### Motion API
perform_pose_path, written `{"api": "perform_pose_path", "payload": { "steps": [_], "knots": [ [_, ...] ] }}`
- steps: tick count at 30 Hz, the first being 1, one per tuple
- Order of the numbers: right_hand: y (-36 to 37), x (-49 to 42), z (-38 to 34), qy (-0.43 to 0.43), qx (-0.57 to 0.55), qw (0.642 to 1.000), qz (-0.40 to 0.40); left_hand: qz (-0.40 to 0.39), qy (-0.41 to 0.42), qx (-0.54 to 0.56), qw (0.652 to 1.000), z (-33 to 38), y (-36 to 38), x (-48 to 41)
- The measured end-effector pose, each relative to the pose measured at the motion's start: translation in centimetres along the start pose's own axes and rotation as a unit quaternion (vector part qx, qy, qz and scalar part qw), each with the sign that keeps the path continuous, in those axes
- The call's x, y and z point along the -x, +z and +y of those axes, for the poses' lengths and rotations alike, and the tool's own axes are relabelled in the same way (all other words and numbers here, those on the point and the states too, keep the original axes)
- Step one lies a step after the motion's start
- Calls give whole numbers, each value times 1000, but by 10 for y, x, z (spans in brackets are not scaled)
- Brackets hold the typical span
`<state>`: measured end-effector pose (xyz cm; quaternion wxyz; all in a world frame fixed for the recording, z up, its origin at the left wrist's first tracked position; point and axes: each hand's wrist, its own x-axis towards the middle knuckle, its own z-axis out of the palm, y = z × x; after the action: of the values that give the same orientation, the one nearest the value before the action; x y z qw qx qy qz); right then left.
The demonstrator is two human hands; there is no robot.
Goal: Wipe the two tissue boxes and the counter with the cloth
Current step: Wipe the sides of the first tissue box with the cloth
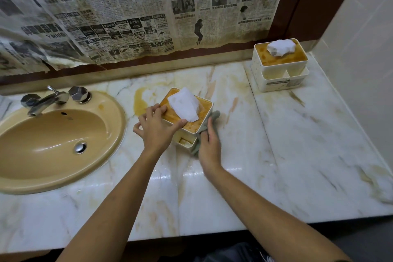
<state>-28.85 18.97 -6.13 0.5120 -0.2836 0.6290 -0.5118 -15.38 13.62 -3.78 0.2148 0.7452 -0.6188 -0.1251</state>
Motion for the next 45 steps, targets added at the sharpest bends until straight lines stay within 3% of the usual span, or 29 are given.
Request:
{"api": "perform_pose_path", "payload": {
  "steps": [5,12,18,22,28,37,40,45],
  "knots": [
    [-5,-42,-24,-10,10,1000,11,2,-1,6,1000,1,0,1],
    [7,33,5,30,-8,1000,2,1,-2,13,1000,-1,1,2],
    [6,-46,-24,1,5,998,67,1,-7,20,1000,-1,2,2],
    [5,-38,-32,13,11,998,68,-5,-10,17,1000,-2,3,1],
    [-5,13,15,55,-33,998,15,-9,-10,27,1000,-1,2,2],
    [-70,-39,-40,6,-124,991,50,-21,-32,129,991,6,-3,0],
    [-81,-49,-52,-5,-112,992,53,-43,-12,51,998,28,-6,-8],
    [-89,-49,-69,-33,-117,991,52,-166,-15,-89,982,59,-5,-36]
  ]
}}
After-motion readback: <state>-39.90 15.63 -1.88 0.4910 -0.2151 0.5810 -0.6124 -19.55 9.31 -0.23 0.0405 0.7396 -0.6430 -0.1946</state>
